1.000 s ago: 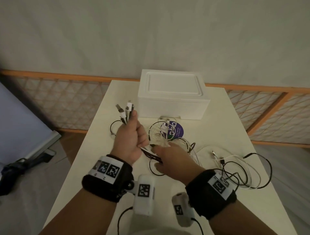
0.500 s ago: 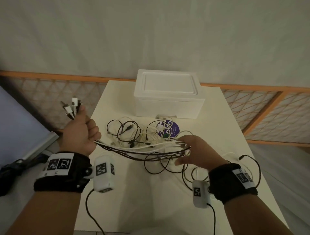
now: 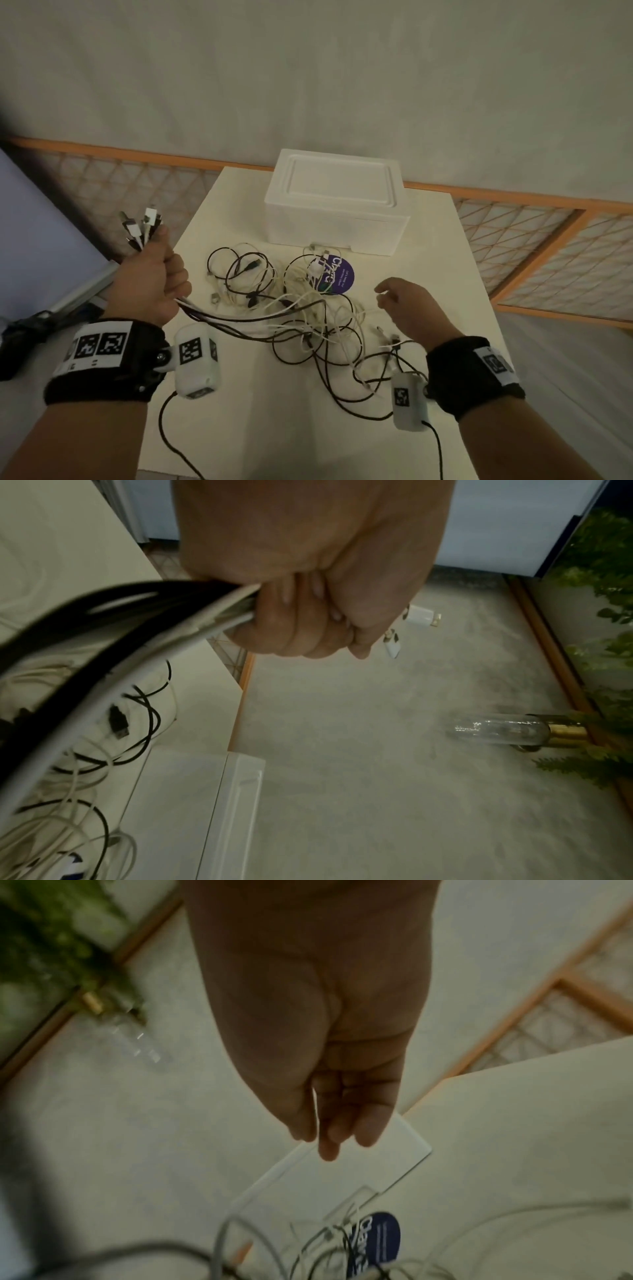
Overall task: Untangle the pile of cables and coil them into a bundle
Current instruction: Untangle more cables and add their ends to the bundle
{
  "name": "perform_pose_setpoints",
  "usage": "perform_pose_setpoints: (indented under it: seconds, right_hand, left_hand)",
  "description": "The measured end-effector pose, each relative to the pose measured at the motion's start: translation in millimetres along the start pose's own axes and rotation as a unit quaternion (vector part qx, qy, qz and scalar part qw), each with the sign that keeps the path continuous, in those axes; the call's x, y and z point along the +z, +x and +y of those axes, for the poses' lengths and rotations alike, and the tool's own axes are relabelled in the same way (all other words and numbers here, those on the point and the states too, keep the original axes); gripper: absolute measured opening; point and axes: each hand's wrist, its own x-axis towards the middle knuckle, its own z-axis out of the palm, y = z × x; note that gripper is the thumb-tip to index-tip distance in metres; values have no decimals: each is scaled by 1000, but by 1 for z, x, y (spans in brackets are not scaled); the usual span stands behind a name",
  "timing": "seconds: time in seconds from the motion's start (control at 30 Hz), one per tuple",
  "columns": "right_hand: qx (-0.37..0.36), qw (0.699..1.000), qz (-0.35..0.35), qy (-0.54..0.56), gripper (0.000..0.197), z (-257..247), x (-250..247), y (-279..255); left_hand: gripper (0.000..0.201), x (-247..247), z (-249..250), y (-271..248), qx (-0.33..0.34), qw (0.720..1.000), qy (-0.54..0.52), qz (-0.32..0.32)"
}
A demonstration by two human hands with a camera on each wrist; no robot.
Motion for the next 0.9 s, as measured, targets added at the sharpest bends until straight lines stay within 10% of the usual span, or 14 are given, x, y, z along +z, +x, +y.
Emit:
perform_pose_setpoints:
  seconds: [0.43, 0.7, 0.9]
  right_hand:
    - [-105, 992, -70, 19, 27, -78, 62, 35]
    - [-37, 960, -228, -157, 54, -104, 87, 49]
    - [-26, 950, -221, -219, 37, -102, 89, 46]
  left_hand:
    - [54, 8, -18, -10, -86, 993, 46, -63]
    - [55, 8, -14, -13, -92, 984, 81, -128]
    - [54, 1, -11, -4, -101, 984, 78, -128]
